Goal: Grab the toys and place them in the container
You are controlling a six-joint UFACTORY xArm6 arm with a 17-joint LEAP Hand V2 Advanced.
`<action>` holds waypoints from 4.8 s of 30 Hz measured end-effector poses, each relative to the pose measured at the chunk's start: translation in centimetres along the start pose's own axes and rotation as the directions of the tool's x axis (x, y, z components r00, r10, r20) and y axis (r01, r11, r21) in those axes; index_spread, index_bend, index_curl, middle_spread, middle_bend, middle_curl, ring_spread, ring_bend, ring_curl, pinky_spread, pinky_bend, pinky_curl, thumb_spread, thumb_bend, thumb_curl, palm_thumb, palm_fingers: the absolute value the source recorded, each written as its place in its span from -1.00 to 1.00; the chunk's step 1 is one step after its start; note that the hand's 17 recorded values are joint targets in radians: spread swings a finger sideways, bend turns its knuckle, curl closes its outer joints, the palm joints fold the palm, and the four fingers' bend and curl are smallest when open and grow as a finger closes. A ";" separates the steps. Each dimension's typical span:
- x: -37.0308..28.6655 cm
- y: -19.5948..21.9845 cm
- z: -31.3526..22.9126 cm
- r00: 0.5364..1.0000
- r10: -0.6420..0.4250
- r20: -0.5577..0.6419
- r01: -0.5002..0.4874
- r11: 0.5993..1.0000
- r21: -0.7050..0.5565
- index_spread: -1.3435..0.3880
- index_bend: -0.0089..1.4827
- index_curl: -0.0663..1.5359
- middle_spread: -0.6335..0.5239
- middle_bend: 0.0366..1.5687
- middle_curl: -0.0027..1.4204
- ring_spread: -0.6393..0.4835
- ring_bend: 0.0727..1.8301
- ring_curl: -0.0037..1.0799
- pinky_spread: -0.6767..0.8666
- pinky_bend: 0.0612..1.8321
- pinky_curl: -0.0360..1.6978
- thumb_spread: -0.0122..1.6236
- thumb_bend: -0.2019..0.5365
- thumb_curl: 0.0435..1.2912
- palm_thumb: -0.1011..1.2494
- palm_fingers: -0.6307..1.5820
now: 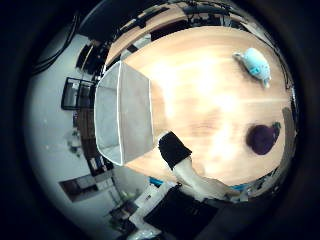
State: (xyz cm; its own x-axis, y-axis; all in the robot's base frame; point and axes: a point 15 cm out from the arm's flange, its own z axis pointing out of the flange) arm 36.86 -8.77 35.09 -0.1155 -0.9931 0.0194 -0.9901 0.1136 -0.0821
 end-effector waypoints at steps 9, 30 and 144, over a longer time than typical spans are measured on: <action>5.9 -4.5 0.5 0.996 0.085 -0.027 -0.086 0.996 -0.012 0.01 -0.78 -0.58 -0.10 -0.73 -0.50 0.08 -0.43 -0.62 0.48 -0.26 -0.80 0.28 -0.52 -0.63 -0.46 -0.19; 14.8 -14.6 9.4 0.984 0.176 -0.028 -0.177 0.980 -0.087 0.02 -0.78 -0.58 -0.11 -0.72 -0.49 0.09 -0.44 -0.61 0.44 -0.25 -0.79 0.28 -0.52 -0.62 -0.47 -0.24; -4.4 -10.1 -13.1 0.989 -0.120 0.085 0.105 0.981 0.162 -0.14 -0.62 0.05 -0.54 -0.11 0.19 -0.45 0.18 0.09 -0.80 0.17 -0.43 0.64 -0.49 -0.58 0.31 0.54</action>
State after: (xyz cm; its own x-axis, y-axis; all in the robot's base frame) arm 46.38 -5.13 48.87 0.0115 -0.9984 -0.0556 -0.9707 0.0022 -0.2403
